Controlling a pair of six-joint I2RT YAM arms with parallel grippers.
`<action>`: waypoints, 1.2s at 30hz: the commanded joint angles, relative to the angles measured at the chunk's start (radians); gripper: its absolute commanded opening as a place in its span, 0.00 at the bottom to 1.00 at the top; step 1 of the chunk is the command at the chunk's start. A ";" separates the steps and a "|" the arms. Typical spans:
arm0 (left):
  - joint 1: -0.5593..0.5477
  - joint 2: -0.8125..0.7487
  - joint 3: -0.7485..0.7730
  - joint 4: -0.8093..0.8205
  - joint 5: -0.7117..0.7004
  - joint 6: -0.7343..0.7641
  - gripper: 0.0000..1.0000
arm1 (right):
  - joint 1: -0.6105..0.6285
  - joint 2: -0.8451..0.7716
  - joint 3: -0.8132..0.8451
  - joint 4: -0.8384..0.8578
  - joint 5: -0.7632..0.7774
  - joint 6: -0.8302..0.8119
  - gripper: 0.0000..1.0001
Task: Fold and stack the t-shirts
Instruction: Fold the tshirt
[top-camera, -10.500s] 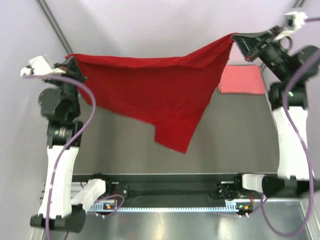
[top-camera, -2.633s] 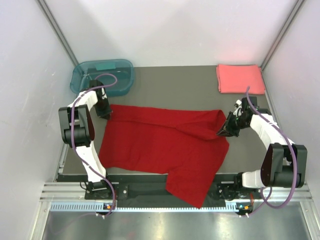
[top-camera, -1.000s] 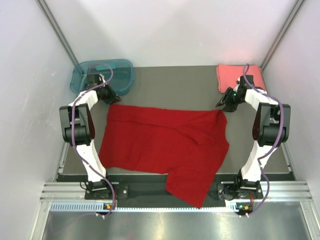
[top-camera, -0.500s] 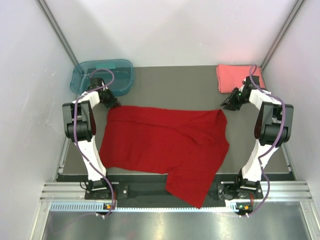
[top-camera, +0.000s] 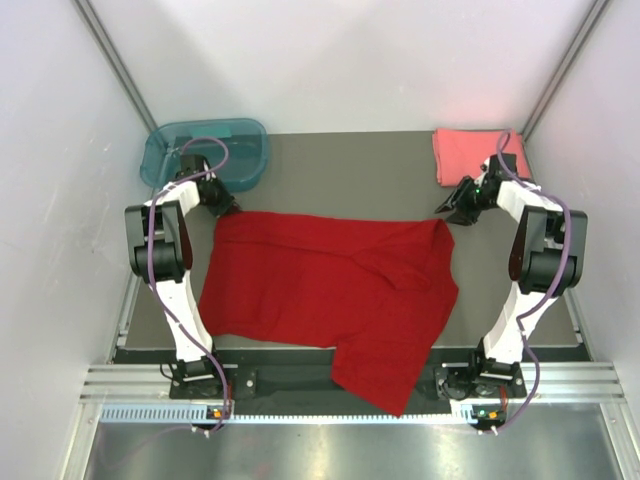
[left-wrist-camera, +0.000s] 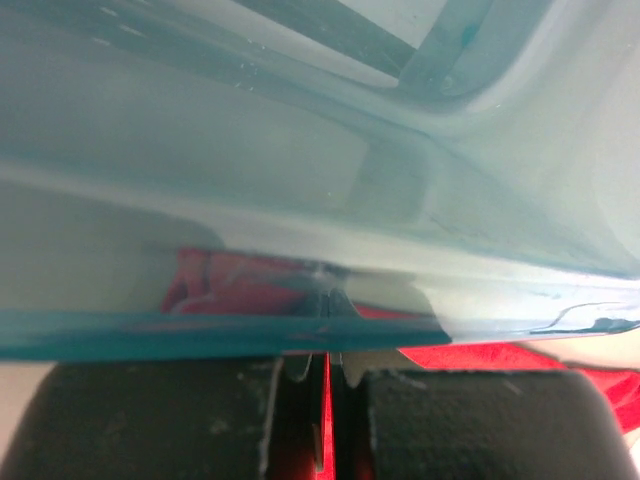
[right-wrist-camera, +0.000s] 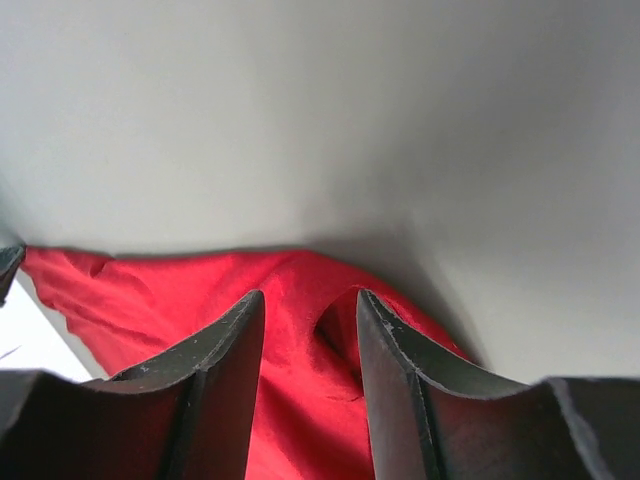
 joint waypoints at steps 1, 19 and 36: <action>0.004 0.042 0.046 -0.057 -0.041 0.009 0.00 | 0.011 -0.034 -0.042 0.048 -0.040 0.022 0.42; 0.006 0.132 0.129 -0.177 -0.059 0.052 0.00 | -0.017 0.069 0.033 0.041 0.026 0.005 0.09; 0.017 0.128 0.155 -0.213 -0.075 0.081 0.00 | -0.034 0.092 0.052 -0.005 0.129 -0.056 0.09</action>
